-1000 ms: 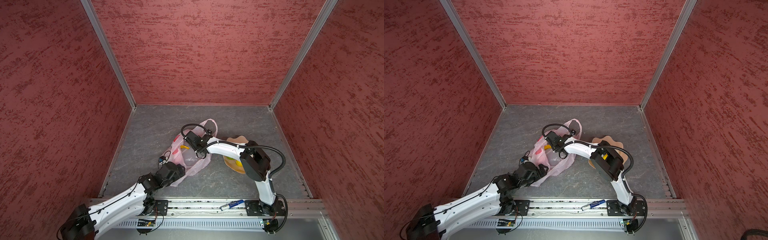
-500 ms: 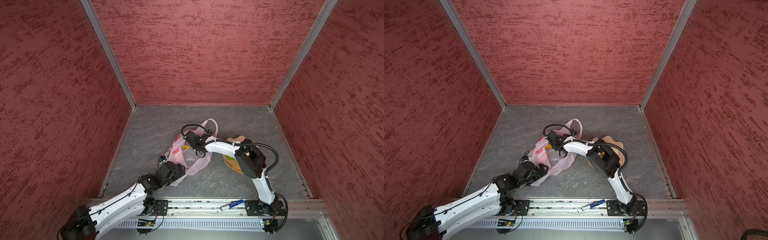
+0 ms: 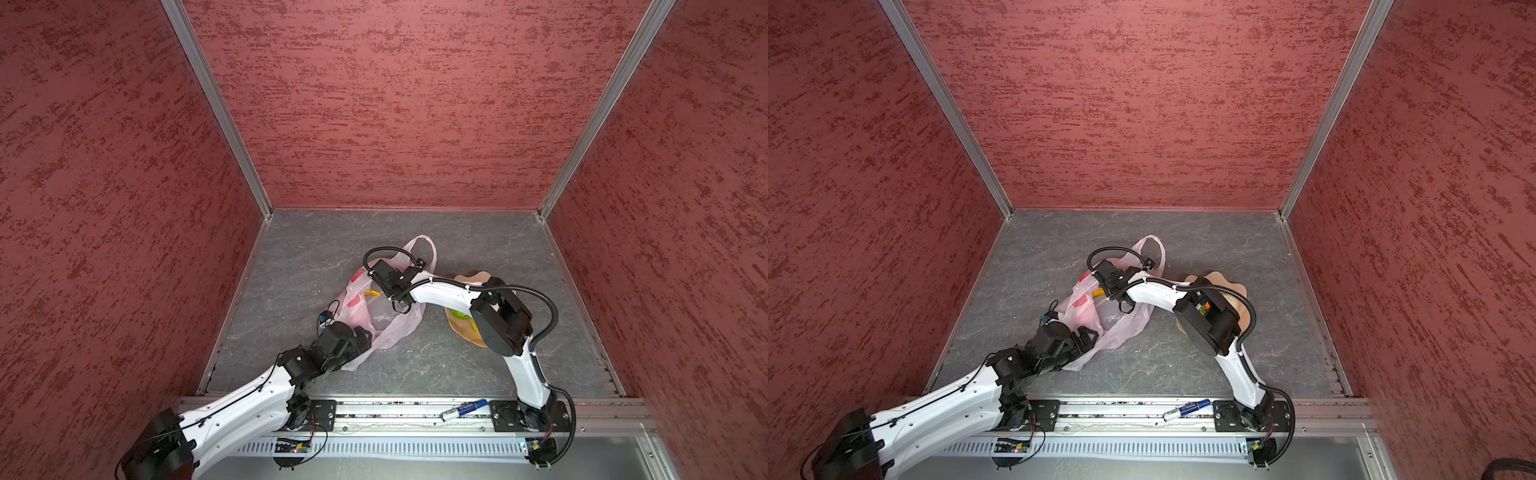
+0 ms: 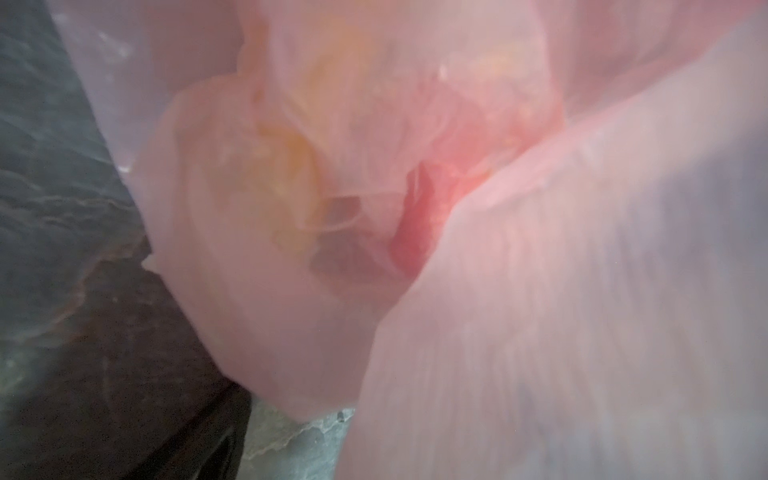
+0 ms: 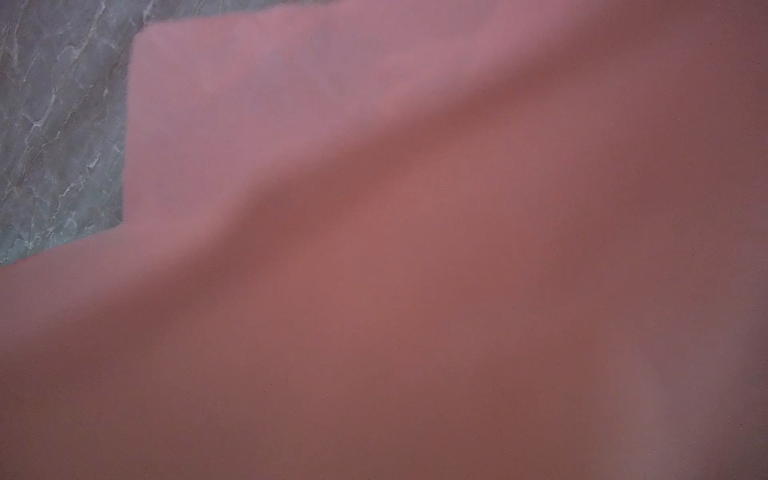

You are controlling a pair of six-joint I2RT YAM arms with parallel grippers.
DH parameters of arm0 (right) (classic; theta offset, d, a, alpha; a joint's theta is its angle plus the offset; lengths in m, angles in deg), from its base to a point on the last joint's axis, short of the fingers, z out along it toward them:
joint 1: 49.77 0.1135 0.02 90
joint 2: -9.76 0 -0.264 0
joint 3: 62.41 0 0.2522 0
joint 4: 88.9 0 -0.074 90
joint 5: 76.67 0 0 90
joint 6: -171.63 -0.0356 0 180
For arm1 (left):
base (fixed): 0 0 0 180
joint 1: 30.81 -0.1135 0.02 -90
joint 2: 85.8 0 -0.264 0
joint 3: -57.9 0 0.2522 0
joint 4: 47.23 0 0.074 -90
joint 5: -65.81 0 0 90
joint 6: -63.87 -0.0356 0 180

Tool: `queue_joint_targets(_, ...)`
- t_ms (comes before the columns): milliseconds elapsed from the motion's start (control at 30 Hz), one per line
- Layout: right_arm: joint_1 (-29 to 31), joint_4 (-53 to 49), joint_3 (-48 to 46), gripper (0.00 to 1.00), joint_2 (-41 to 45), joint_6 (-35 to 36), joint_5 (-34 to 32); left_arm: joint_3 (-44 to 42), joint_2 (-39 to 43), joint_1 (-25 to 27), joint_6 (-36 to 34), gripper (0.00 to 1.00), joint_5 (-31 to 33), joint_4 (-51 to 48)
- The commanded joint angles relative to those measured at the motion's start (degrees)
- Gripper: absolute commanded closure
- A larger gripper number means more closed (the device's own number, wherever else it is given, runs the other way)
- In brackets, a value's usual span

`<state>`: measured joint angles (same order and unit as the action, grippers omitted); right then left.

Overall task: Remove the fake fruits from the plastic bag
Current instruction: 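Push the right gripper down into the bag and close on the tan fruit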

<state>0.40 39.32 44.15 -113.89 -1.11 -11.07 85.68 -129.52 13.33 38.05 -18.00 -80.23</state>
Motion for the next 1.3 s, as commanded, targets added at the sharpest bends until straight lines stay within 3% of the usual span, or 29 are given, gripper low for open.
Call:
queue_joint_targets(0, -0.91, -0.30, 1.89, 0.25, -0.72, -1.46, -2.05, -1.45, -0.82, -0.46, -0.97, 0.03, -0.97, -0.55)
queue_joint_targets(467, -1.32, 1.48, 0.91, 0.40, -0.81, -0.69, -1.70, -1.59, -1.60, -0.74, -0.94, 0.03, -1.36, 0.13)
queue_joint_targets(767, -1.22, 4.54, -0.51, 0.56, 1.45, 2.88, -0.46, -1.17, -2.85, -0.72, -1.09, 0.04, -0.93, 0.89)
queue_joint_targets(1267, 1.20, 9.81, -6.57, 0.58, 8.68, 10.69, 7.23, 1.42, -2.51, -0.71, -1.52, 0.04, 1.69, -2.28)
